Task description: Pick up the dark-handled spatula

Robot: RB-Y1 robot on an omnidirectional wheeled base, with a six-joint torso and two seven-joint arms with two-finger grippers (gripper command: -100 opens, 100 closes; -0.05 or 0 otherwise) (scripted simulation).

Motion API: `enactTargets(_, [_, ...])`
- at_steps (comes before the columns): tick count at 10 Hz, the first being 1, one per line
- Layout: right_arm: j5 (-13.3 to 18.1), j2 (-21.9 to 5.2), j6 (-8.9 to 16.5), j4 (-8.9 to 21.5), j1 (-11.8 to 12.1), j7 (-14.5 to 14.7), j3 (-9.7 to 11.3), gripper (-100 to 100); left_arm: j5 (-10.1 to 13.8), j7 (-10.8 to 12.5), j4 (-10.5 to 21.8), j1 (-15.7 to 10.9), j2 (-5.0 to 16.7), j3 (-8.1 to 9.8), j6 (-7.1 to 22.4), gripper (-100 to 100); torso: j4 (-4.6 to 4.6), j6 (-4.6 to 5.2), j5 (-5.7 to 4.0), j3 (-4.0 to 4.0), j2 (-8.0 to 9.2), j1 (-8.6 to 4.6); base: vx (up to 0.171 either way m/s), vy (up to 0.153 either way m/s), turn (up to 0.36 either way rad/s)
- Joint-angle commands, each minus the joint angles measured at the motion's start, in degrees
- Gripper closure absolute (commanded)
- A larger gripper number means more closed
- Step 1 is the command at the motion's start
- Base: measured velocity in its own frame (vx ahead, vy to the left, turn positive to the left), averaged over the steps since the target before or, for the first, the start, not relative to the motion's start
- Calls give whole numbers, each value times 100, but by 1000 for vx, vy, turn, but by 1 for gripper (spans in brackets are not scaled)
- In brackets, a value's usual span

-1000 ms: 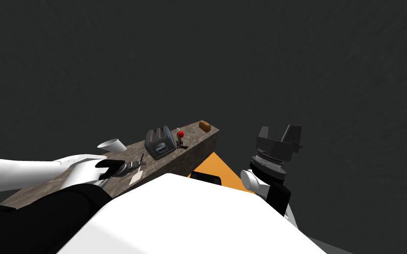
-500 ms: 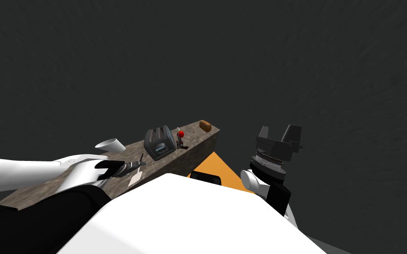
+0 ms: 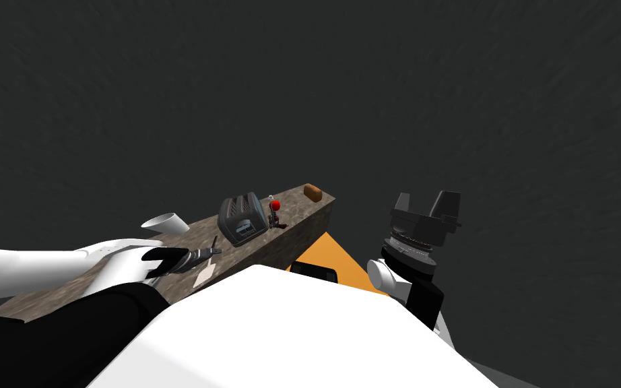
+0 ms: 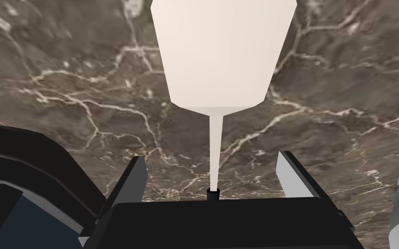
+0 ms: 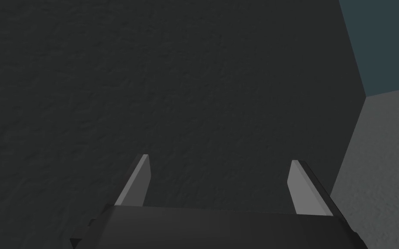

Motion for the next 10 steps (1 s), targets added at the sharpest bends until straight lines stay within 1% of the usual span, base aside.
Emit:
enactTargets(1, [0, 0, 0, 0, 0, 0, 0, 0, -33, -106, 61, -45, -163, -57, 10, -100, 0, 0, 0, 0, 0, 0, 15, 1, -50])
enactTargets(2, [0, 0, 0, 0, 0, 0, 0, 0, -108, -148, 120, -61, -326, -86, 22, -100, -1, 0, 1, -2, -3, 1, 43, 12, -81])
enactTargets(3, [0, 0, 0, 0, 0, 0, 0, 0, -146, -169, 149, -69, -408, -100, 28, -100, -2, 1, 1, -6, -12, 5, 42, 17, -48])
enactTargets(4, [0, 0, 0, 0, 0, 0, 0, 0, -146, -169, 149, -69, -408, -100, 28, -100, -3, 0, 2, -8, -14, 7, 19, 8, -2])
enactTargets(5, [0, 0, 0, 0, 0, 0, 0, 0, -221, -211, 209, -85, -572, -129, 40, -100, -2, 0, 1, -5, -9, 4, 16, 5, -46])
enactTargets(6, [0, 0, 0, 0, 0, 0, 0, 0, -259, -232, 238, -93, -653, -143, 46, -100, -2, 1, 1, -4, -6, 3, 24, 5, -51])
enactTargets(7, [0, 0, 0, 0, 0, 0, 0, 0, -259, -232, 238, -93, -653, -143, 46, -100, -2, 1, 2, -5, -8, 3, 20, 5, -7])
enactTargets(8, [0, 0, 0, 0, 0, 0, 0, 0, -220, -239, 256, -235, -618, -293, 28, -100, -2, 0, 7, -5, -8, 9, 7, 1, 3])
enactTargets(9, [0, 0, 0, 0, 0, 0, 0, 0, -223, -239, 256, -226, -621, -284, 29, 100, -2, 1, 7, -3, -5, 11, 0, 0, 0])
enactTargets(10, [0, 0, 0, 0, 0, 0, 0, 0, -223, -239, 256, -227, -621, -285, 29, 100, -1, 1, 7, -2, -3, 11, 0, 0, 0])
